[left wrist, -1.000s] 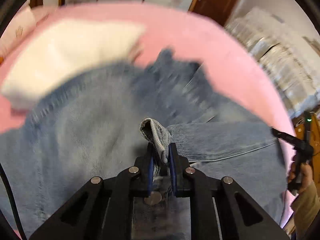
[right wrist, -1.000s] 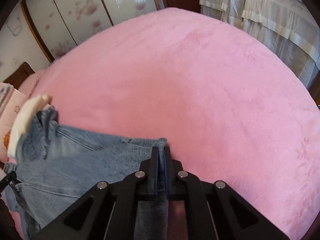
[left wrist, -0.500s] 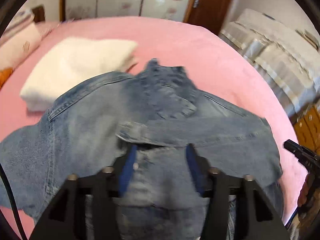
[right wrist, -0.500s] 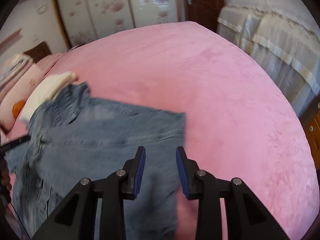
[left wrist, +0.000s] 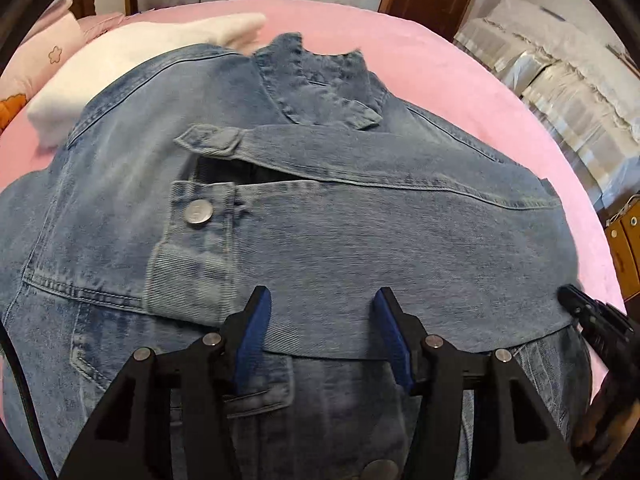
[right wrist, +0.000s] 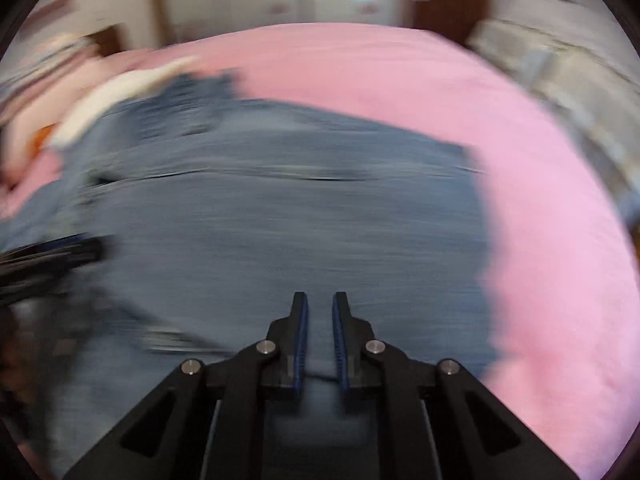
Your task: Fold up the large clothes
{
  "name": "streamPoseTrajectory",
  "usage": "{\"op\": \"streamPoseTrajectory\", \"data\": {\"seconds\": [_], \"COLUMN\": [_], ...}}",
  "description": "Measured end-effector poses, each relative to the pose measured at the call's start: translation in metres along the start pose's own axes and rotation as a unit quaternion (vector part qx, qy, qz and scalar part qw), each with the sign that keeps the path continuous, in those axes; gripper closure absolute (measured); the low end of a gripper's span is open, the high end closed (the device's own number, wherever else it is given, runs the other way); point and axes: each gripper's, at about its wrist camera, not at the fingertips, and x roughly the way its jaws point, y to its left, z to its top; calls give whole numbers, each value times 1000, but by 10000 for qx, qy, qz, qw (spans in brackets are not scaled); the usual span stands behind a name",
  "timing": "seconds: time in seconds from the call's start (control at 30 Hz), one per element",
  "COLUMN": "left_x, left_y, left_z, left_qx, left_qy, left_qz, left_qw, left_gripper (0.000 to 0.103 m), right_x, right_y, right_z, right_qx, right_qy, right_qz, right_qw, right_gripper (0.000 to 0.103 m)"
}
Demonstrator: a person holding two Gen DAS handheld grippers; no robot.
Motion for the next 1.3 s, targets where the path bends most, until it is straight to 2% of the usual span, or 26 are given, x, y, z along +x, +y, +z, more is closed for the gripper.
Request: {"op": "streamPoseTrajectory", "data": {"seconds": [0.07, 0.13, 0.23, 0.3, 0.5, 0.6, 0.97, 1.13, 1.3], "left_x": [-1, -2, 5, 9, -10, -25, -109, -135, -173], "left_y": [6, 6, 0, -4, -12, -15, -29, -7, 22], "left_z": [-1, -1, 0, 0, 2, 2, -17, -27, -41], "left_qx": [-78, -92, -92, -77, -22, -51, 172, -210, -277], "left_qy": [-6, -14, -36, -33, -126, -199, -487, -240, -426], "left_qz": [-140, -117, -8, 63, 403, 465, 813, 524, 681], "left_qw": [9999, 9999, 10000, 9999, 9991, 9987, 9954, 9981, 9964], "left_gripper": [50, 50, 50, 50, 46, 42, 42, 42, 42], "right_x": [4, 3, 0, -1, -27, -40, -92, -117, -141], "right_y": [-37, -54, -44, -36, -36, -31, -8, 20, 57], "right_z": [-5, -8, -7, -5, -9, -12, -26, -32, -34], "right_qx": [450, 778, 707, 716, 1113, 1075, 967, 636, 326], "right_qy": [129, 118, 70, 50, -44, -92, -200, -299, -428], "right_qz": [37, 342, 42, -75, 197, 219, 536, 652, 866], "right_qw": [9989, 9963, 9975, 9974, 9936, 9939, 9937, 9954, 9948], "right_gripper": [97, 99, 99, 93, 87, 87, 87, 87, 87]}}
